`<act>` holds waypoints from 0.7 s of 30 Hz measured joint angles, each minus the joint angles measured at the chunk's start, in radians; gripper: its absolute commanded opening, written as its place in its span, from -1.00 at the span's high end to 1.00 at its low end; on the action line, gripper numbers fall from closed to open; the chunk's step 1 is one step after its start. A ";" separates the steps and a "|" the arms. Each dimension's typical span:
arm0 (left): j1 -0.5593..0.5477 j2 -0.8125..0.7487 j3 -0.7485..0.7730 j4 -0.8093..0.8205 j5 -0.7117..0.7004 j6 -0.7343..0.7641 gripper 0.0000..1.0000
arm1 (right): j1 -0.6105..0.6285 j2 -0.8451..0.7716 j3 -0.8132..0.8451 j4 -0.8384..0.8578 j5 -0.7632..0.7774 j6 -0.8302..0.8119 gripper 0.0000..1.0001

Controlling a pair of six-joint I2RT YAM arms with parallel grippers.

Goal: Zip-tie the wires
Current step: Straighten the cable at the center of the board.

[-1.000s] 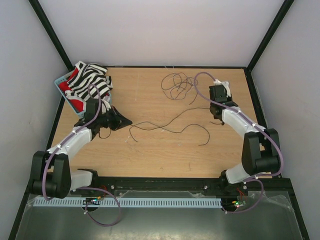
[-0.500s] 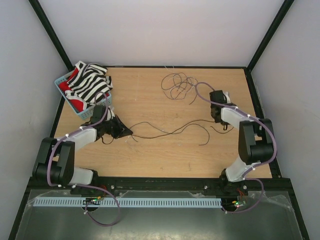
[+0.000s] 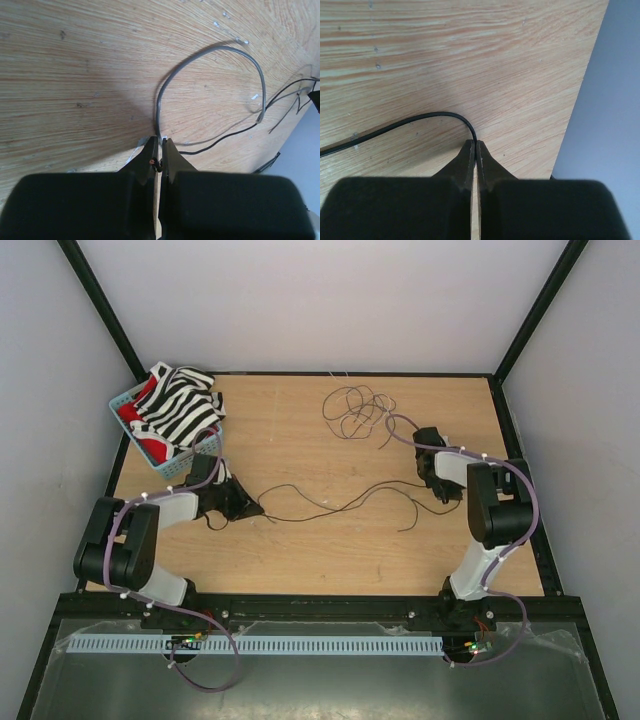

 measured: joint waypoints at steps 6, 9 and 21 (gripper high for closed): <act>0.000 0.013 0.000 0.007 -0.010 0.000 0.90 | 0.000 0.000 0.016 -0.003 -0.032 0.002 0.45; -0.002 0.013 0.000 0.008 -0.017 -0.001 0.80 | 0.000 -0.009 0.025 -0.004 -0.055 0.003 0.32; -0.002 0.003 0.000 0.021 -0.019 -0.001 0.36 | 0.000 -0.131 0.027 -0.004 -0.219 0.021 -0.03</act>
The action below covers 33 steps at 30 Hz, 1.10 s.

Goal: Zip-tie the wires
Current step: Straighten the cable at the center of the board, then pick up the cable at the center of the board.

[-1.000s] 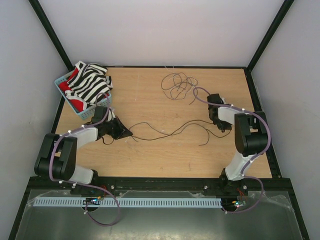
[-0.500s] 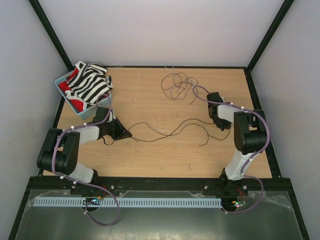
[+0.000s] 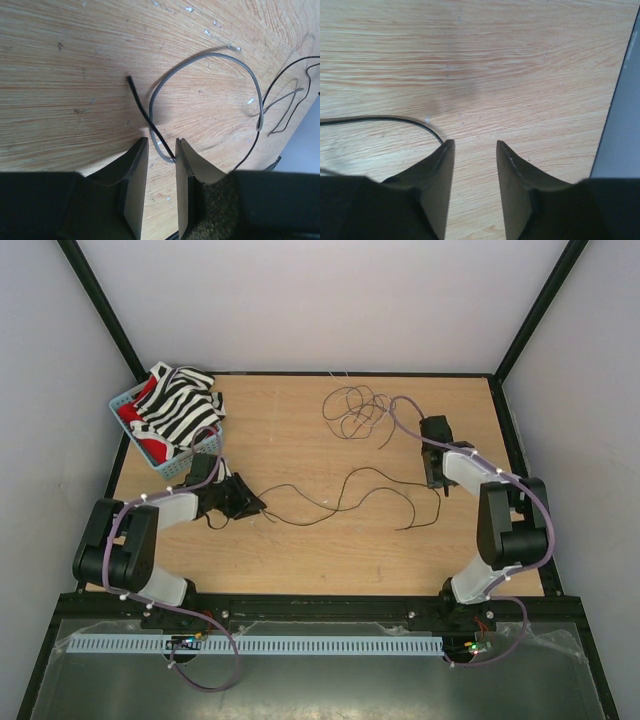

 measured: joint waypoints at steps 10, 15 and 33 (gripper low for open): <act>0.008 -0.101 0.004 -0.072 -0.042 0.032 -0.02 | 0.000 -0.208 0.000 0.063 -0.215 0.040 -0.47; 0.047 -0.182 0.029 -0.137 -0.057 0.064 -0.24 | 0.027 -0.232 -0.020 0.167 -0.330 0.103 -0.68; 0.219 -0.497 0.215 -0.291 0.069 0.187 -0.77 | 0.142 0.286 0.378 0.424 -0.332 0.262 -0.58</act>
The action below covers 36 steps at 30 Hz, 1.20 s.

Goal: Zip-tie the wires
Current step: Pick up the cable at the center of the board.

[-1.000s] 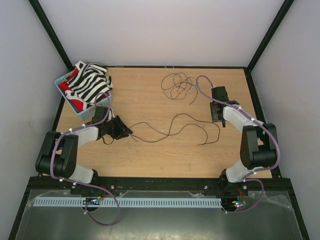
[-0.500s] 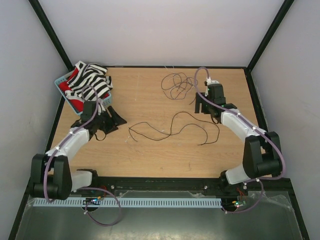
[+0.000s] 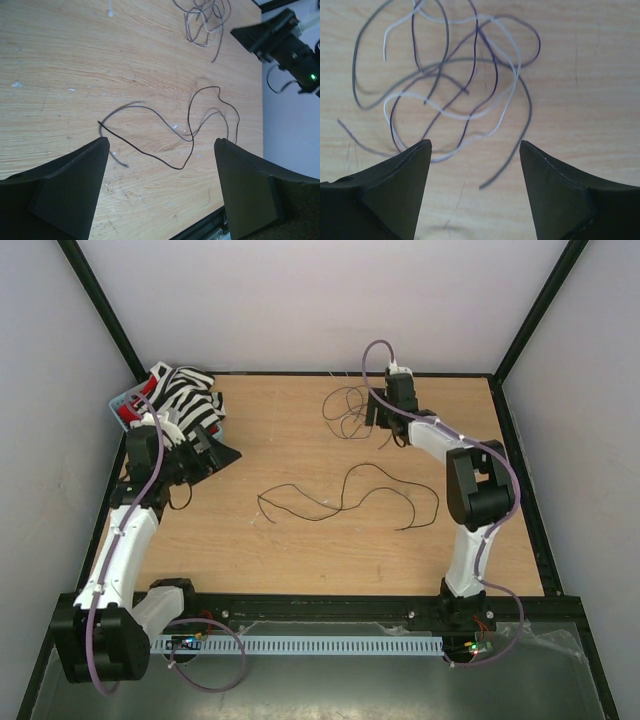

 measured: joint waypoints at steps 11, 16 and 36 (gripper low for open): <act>0.002 0.003 0.009 -0.015 0.040 0.001 -0.69 | -0.050 0.203 0.289 -0.024 0.064 -0.003 -0.22; 0.005 0.009 0.008 -0.014 0.039 0.000 -0.66 | -0.107 0.244 0.330 -0.029 0.039 0.000 -0.13; 0.017 0.039 -0.003 -0.005 0.036 0.000 -0.63 | -0.110 0.268 0.340 -0.036 0.008 -0.041 -0.12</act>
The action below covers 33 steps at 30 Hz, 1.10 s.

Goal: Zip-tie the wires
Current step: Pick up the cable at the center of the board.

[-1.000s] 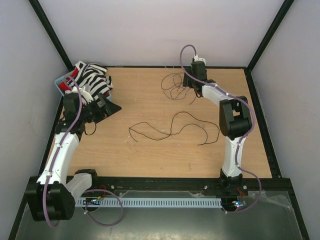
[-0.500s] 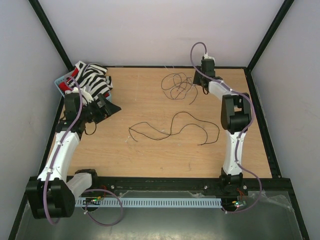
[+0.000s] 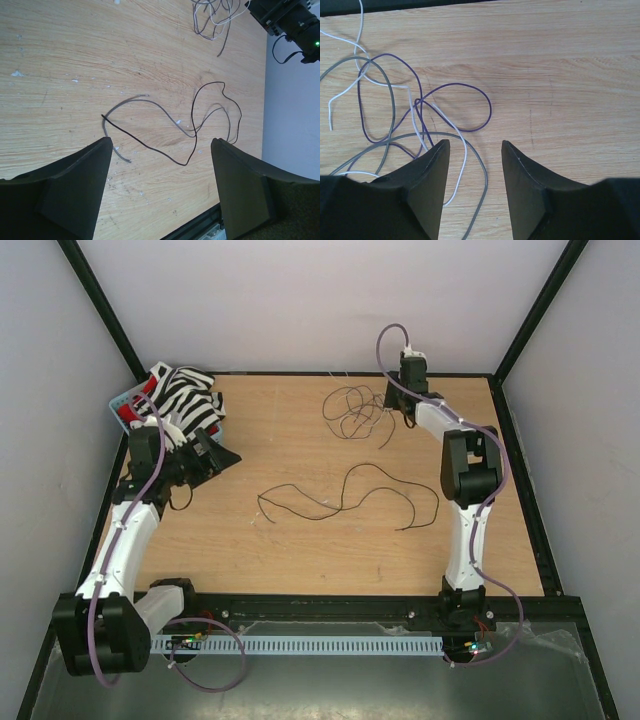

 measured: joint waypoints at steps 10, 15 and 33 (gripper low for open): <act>0.000 0.009 -0.007 0.003 0.000 -0.001 -0.63 | 0.000 -0.042 0.000 0.001 -0.049 -0.016 -0.13; 0.001 0.011 -0.007 0.007 0.000 -0.002 -0.64 | 0.000 -0.043 0.000 0.005 -0.101 -0.020 -0.12; 0.001 0.018 -0.008 0.014 0.005 -0.015 -0.64 | 0.000 0.006 0.013 0.003 -0.117 -0.042 0.38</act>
